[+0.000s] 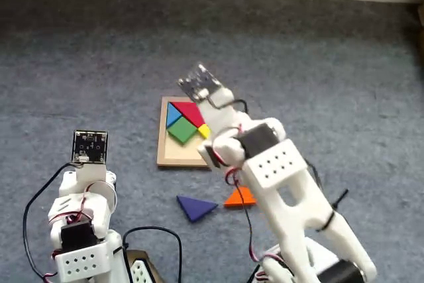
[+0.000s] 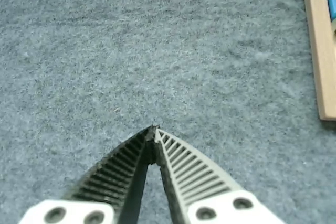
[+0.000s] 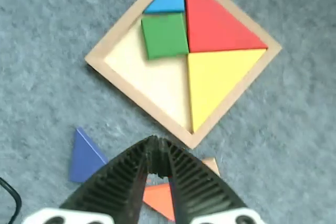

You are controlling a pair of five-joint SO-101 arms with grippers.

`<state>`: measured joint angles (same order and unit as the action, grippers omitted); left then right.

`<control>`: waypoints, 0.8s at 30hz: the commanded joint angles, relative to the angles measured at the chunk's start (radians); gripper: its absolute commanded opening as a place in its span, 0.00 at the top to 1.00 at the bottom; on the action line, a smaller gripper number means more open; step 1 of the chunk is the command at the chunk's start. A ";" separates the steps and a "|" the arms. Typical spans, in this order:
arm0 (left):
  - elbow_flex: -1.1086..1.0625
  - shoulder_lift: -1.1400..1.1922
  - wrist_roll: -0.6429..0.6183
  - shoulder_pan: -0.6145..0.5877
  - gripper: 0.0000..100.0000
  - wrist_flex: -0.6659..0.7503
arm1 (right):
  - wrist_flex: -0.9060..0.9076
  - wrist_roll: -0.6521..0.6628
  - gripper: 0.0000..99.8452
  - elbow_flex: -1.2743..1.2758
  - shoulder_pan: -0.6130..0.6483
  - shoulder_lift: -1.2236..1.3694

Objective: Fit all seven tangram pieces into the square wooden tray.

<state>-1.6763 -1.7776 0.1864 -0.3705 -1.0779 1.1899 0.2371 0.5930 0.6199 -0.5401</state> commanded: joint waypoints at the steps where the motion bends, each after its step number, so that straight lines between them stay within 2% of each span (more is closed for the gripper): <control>1: -0.019 -0.027 0.011 0.016 0.99 0.020 | 0.002 0.009 0.99 0.114 -0.081 -0.145; 5: -0.019 -0.027 0.011 0.016 0.99 0.020 | -0.039 0.005 0.99 0.222 -0.179 -0.189; 8: -0.019 -0.027 0.011 0.016 0.99 0.020 | -0.067 0.003 0.93 0.282 -0.217 -0.189; 12: -0.019 -0.027 0.011 0.016 0.99 0.020 | -0.064 0.003 0.84 0.326 -0.222 -0.189; 22: -0.019 -0.027 0.011 0.016 0.99 0.020 | -0.047 0.014 0.84 0.337 -0.214 -0.188; 24: -0.019 -0.027 0.011 0.016 0.99 0.020 | -0.001 0.069 0.84 0.337 -0.203 -0.189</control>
<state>-1.6763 -1.7776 0.1864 -0.3705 -1.0779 1.1500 0.2478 0.9352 0.4143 -0.7012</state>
